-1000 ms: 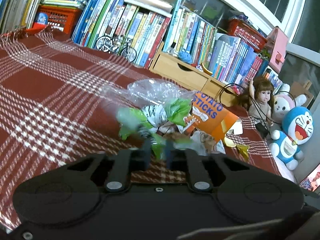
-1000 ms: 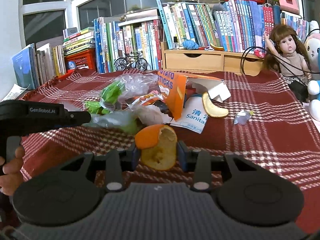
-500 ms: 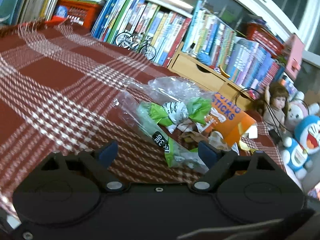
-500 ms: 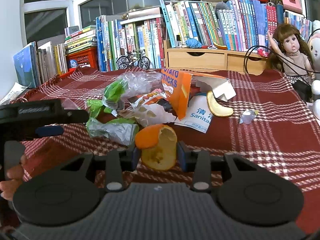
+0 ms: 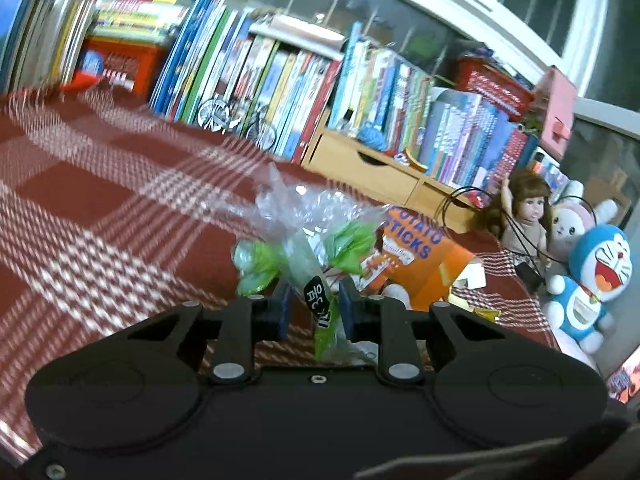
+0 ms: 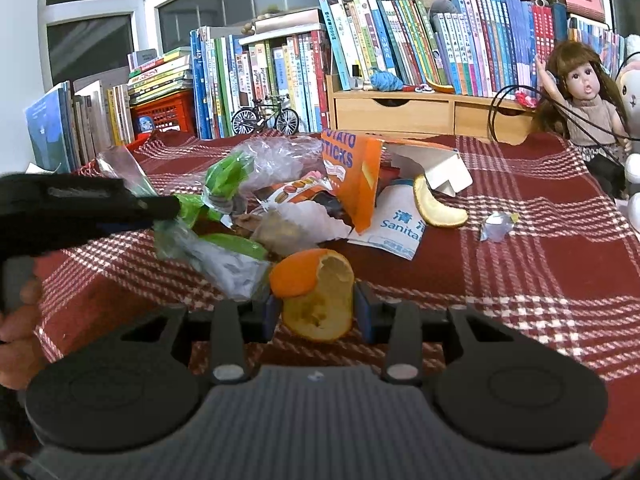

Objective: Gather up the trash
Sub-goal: 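Grasp the clear vegetable bag with the left tool while the right tool grasps the bitten orange snack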

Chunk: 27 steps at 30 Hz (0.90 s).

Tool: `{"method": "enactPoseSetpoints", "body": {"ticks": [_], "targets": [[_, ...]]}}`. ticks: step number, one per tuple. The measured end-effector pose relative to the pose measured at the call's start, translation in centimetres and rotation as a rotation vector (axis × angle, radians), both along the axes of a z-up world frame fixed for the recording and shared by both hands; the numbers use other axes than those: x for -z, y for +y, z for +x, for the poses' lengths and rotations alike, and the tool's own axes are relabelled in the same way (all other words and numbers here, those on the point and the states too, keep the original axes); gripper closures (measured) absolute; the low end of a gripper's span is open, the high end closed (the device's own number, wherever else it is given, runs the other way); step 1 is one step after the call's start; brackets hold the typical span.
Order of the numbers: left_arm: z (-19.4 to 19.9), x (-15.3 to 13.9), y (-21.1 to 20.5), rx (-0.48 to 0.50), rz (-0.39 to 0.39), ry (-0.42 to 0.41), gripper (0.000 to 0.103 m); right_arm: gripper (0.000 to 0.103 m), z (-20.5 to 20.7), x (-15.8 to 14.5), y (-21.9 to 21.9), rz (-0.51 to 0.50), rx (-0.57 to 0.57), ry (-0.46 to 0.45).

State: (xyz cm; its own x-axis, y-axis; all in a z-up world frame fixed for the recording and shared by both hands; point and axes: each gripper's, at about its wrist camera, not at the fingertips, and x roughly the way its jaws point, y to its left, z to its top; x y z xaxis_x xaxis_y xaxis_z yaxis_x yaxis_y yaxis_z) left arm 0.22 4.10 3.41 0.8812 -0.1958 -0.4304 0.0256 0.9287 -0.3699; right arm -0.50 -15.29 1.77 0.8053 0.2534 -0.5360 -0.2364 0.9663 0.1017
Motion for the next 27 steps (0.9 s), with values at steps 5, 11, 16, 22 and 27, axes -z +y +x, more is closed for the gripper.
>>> {"method": "enactPoseSetpoints", "body": {"ticks": [5,11,16,22,27], "targets": [[-1.4,-1.4,0.2,0.012,0.057,-0.037,0.086,0.059,-0.2,0.2,0.1,0.007,-0.002,0.004],[-3.7,-2.4,1.3,0.048,0.053,-0.063,0.089,0.059,-1.1,-0.1,0.3,0.013,-0.012,0.002],[-5.7,-3.2,1.8,0.065,0.054,-0.075,0.09,0.059,-2.2,-0.7,0.2,0.028,-0.018,-0.007],[-8.2,-3.7,2.0,0.112,0.063,-0.078,0.09,0.059,-4.3,-1.1,0.3,0.05,-0.037,-0.008],[-10.8,-3.6,1.8,0.158,0.088,-0.066,0.09,0.059,-6.6,-1.2,0.5,0.068,-0.064,0.003]]}}
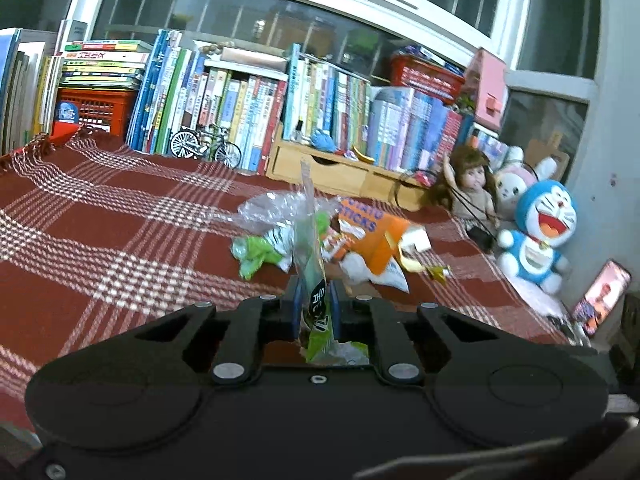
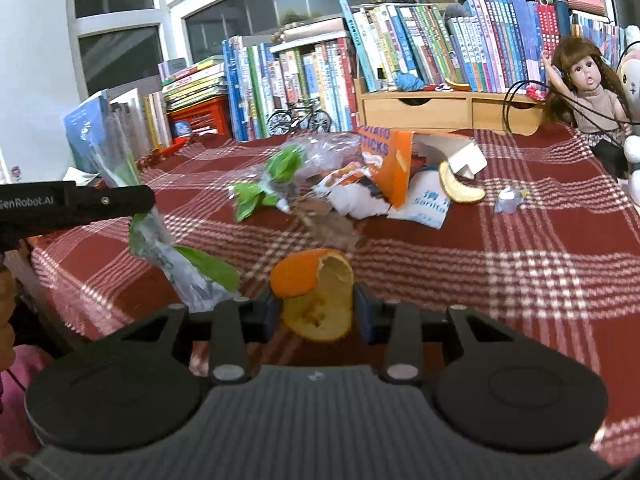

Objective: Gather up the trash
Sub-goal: 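Grasp the clear vegetable bag with the left tool while the right tool grasps the bitten orange snack, then lower both held items into the black trash bag and open both tools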

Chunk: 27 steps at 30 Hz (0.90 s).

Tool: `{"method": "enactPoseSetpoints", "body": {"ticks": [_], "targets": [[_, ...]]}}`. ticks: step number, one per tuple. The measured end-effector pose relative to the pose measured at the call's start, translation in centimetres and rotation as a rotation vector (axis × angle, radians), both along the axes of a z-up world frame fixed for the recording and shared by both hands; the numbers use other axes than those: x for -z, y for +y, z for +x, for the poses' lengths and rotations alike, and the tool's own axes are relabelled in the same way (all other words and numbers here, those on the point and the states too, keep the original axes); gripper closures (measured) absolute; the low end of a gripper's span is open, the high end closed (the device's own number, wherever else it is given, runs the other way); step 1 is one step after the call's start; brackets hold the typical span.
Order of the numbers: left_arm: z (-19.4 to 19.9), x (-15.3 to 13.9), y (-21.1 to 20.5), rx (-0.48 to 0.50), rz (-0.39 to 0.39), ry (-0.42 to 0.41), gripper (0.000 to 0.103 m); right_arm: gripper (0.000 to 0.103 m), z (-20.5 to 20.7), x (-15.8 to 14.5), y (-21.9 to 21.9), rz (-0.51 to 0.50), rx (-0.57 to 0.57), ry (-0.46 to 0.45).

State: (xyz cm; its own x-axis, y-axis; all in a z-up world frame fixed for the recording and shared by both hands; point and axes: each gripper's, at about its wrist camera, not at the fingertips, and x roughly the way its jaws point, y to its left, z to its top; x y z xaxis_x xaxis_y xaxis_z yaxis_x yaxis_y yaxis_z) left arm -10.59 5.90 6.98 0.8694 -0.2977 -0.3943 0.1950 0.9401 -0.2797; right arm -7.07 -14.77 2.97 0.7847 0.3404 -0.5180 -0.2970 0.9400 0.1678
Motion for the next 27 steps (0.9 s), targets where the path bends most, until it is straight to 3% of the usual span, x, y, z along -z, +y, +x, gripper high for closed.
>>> {"method": "enactPoseSetpoints", "body": {"ticks": [13,18,27], "targets": [[-6.7,2.5,-1.0,0.095,0.078,0.109,0.09,0.059,-6.4,1.1,1.0,0.0,-0.084,0.078],[-8.5,4.6,-1.2,0.11,0.085,0.189,0.09,0.059,-7.7,2.9,1.5,-0.002,-0.108,0.145],[-6.4,13.1,-2.2,0.045,0.16,0.543,0.09,0.059,-7.3,9.2,2.1,-0.032,-0.097,0.313]]}}
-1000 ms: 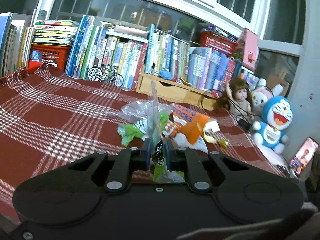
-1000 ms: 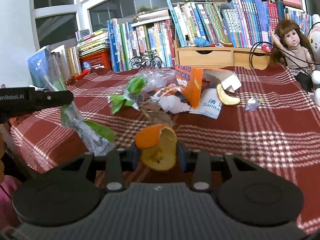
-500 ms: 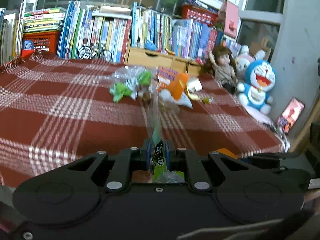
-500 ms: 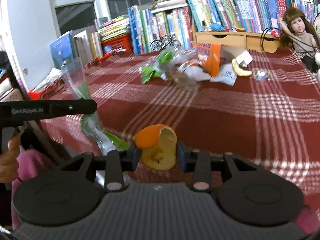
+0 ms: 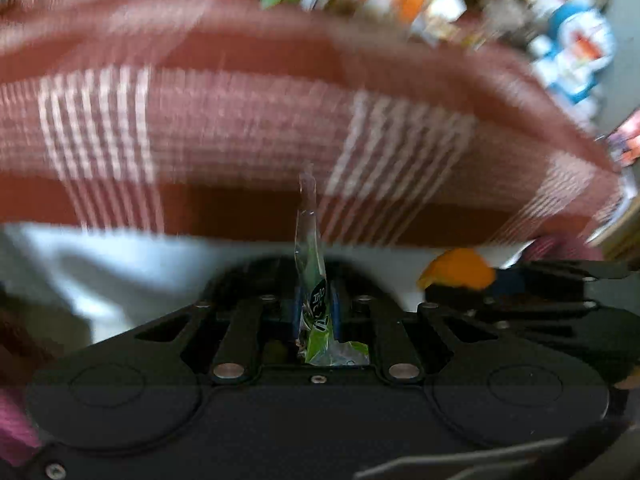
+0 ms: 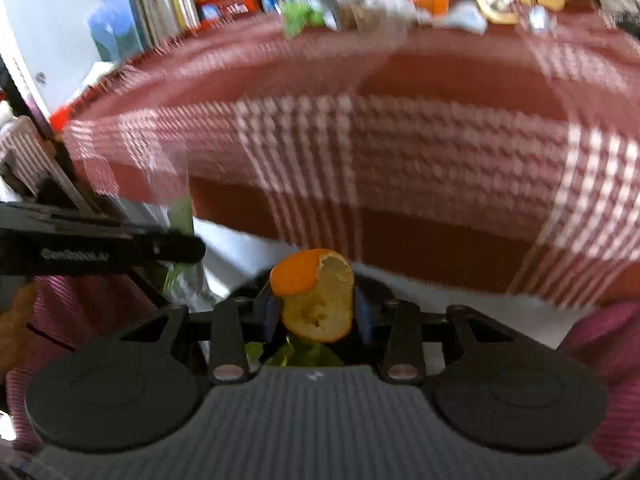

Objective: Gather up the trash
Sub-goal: 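Lower both held items into the black trash bag and open both tools, then move both tools back over the tablecloth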

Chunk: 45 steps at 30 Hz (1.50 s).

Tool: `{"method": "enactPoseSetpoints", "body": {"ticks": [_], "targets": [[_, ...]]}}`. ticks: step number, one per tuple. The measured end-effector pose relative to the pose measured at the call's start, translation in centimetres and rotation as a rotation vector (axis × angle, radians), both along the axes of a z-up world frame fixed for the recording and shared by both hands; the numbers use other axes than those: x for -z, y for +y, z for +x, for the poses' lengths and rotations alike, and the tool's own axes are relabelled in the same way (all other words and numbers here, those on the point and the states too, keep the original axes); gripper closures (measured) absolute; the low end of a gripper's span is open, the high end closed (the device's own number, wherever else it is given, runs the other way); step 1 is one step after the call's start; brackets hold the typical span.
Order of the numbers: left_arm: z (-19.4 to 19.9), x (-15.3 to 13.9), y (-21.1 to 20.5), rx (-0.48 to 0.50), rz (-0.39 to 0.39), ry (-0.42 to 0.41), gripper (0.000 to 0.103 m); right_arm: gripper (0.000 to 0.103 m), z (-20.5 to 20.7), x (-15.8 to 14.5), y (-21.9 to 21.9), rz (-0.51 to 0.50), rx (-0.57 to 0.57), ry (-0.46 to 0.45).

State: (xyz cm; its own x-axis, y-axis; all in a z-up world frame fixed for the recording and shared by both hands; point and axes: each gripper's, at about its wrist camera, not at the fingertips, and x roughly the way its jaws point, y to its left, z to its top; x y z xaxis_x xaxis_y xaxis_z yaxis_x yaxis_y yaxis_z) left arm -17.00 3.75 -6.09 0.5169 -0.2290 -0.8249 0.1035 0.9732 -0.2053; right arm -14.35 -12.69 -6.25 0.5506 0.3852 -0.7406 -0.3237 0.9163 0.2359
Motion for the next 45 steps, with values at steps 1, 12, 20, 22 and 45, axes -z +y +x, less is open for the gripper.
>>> {"method": "enactPoseSetpoints", "body": {"ticks": [1,12,20,22,45], "targets": [[0.4,1.1,-0.1,-0.023,0.025,0.033,0.089,0.059,0.3,0.9,0.0,0.0,0.006,0.023],[1.4,6.4,-1.0,-0.049,0.123,0.156,0.089,0.059,1.0,5.1,0.1,-0.018,0.014,0.113],[1.5,8.1,-0.5,-0.05,0.132,0.171,0.088,0.058,1.3,4.9,-0.1,-0.02,0.009,0.123],[1.7,8.1,-0.5,-0.051,0.13,0.175,0.087,0.058,1.4,4.9,0.1,-0.021,0.007,0.123],[1.0,-0.9,0.5,0.007,0.122,-0.017,0.015,0.026,1.3,-0.5,0.8,-0.035,-0.038,-0.061]]}}
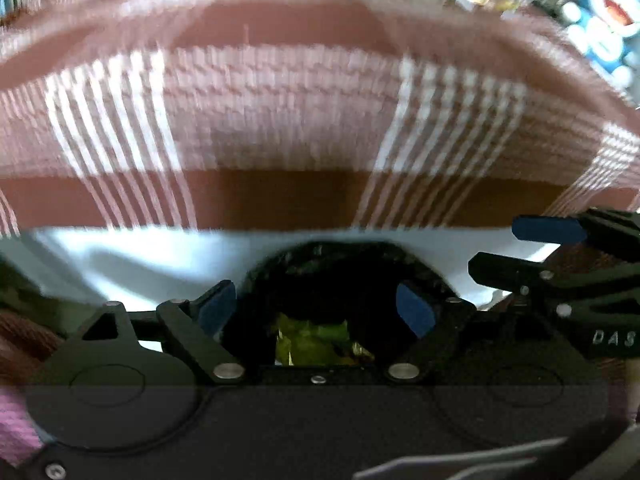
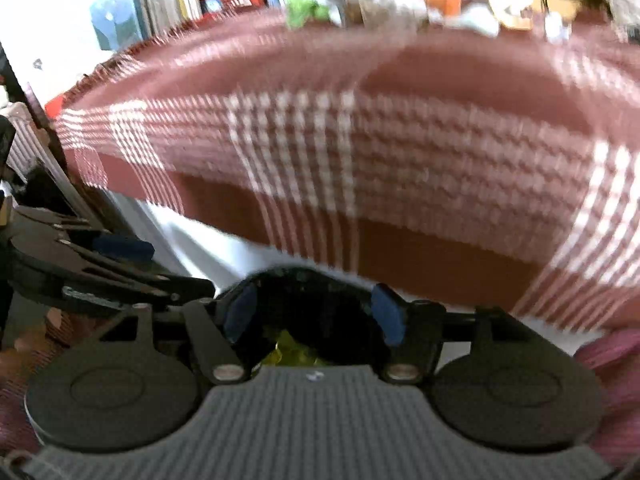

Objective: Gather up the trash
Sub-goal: 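Move both tools back over the tablecloth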

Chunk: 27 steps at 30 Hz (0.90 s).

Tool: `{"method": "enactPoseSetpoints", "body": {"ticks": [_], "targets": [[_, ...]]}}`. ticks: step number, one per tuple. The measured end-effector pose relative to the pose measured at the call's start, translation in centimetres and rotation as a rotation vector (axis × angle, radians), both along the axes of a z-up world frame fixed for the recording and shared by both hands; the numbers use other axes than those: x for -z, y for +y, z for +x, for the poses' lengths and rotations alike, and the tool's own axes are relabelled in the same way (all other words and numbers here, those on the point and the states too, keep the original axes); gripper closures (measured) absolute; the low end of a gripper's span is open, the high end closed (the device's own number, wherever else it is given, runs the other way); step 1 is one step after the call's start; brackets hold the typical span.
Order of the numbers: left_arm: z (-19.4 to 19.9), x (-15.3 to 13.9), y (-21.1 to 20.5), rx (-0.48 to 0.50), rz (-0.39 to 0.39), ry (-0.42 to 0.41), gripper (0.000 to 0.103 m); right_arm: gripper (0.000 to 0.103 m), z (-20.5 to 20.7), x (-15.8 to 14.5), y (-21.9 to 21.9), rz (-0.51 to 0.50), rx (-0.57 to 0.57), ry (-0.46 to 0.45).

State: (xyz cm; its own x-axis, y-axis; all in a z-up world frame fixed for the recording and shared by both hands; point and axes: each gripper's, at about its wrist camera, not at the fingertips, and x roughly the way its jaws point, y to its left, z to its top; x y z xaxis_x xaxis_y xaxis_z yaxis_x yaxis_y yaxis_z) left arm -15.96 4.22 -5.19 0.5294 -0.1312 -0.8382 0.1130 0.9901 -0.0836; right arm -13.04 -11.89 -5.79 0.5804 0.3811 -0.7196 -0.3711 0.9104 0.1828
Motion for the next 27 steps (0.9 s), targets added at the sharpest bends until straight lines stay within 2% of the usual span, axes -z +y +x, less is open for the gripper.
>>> {"method": "enactPoseSetpoints", "body": {"ticks": [6,8,12,18,22,27], "targets": [[-0.2,-5.6,1.3,0.022,-0.054,-0.15,0.011,0.025,0.0,-4.5,-0.9,0.007,-0.026,-0.13],[-0.1,-7.1,1.8,0.015,-0.078,-0.204,0.007,0.024,0.0,-5.9,-1.4,0.011,-0.026,-0.171],[1.4,-9.7,2.4,0.002,-0.092,-0.306,0.005,0.023,0.7,-8.2,-1.9,0.005,-0.014,-0.258],[6.3,-11.1,1.9,-0.04,-0.093,-0.401,0.005,0.023,4.6,-10.3,-3.2,-0.017,0.094,-0.343],[10.1,-11.1,1.8,-0.076,-0.108,-0.456,0.005,0.023,7.5,-10.7,-4.5,-0.013,0.156,-0.35],[15.7,-10.3,1.1,-0.078,-0.042,-0.497,0.006,0.024,10.5,-10.0,-3.9,-0.059,0.124,-0.343]]}}
